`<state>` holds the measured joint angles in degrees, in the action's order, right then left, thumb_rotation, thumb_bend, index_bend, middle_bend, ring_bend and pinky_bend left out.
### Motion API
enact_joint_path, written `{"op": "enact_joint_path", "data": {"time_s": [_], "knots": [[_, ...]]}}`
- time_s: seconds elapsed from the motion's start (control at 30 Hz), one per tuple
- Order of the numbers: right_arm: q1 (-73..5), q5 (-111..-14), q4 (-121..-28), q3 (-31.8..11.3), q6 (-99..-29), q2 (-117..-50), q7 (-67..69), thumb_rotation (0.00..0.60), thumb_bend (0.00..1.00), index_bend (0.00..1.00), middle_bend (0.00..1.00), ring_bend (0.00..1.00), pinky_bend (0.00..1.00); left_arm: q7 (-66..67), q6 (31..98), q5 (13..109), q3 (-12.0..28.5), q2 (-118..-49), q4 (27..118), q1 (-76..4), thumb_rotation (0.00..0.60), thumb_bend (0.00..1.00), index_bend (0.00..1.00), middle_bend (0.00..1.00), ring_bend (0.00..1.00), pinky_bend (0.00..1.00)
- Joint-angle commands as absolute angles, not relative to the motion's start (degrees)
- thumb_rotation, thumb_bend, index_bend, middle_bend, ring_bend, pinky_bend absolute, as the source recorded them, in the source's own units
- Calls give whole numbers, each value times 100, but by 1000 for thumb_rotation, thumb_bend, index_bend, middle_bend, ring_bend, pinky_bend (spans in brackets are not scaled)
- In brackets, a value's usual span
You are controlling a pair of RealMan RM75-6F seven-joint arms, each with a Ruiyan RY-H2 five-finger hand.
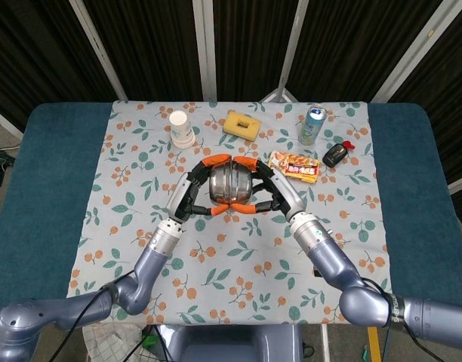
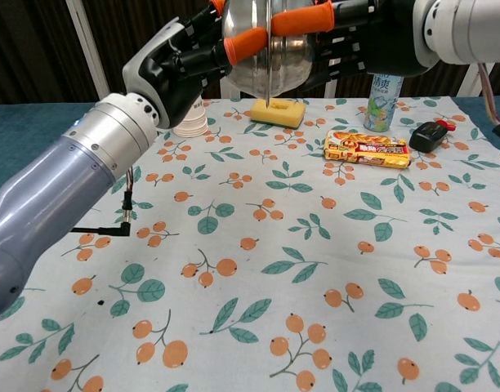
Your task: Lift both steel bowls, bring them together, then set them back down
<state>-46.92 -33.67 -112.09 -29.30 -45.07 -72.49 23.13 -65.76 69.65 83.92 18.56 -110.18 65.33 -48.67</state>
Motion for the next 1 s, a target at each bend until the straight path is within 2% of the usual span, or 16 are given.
{"op": "enact_joint_path", "data": {"time_s": [0.03,0.33,0.47,0.5,0.6,0.77,1.0], "knots": [[-4671,-3367,-11188,-2938,-4508,-7205,2326,600,54,383,287,380,416,-6567,7014,8411,1859,-11034,6468,-4871,600,15,415,286,176,424],[-4549,-3441,-10874,-2903,-4586,-7021,2276,600,55,382,287,380,416,-6073,7178,8506,1818,-10589,6564,-4730,600,15,418,289,176,426],[-4558,-3856,-10539,-2668,-4949,-6991,1721,600,54,383,287,380,415,-4558,7111,8323,1822,-10024,7008,-4571,600,14,417,288,176,424],[-4601,-4215,-10286,-2422,-5222,-6959,1146,600,54,383,287,380,415,-3844,6950,8200,1773,-9691,7165,-4495,600,14,419,288,176,425],[-4616,-4683,-10021,-2107,-5543,-7022,500,600,56,383,287,380,415,-2261,6505,7350,1834,-9109,8172,-4314,600,14,422,288,176,426],[-4625,-5191,-9755,-1670,-5721,-7013,-346,600,58,395,287,380,416,-204,6348,5891,1895,-8659,9148,-4195,600,14,421,287,176,427],[-4643,-5869,-9270,-1137,-5731,-7195,-1168,600,58,411,287,380,416,1481,6248,3965,1908,-8248,9985,-4343,600,14,421,287,176,432]]}}
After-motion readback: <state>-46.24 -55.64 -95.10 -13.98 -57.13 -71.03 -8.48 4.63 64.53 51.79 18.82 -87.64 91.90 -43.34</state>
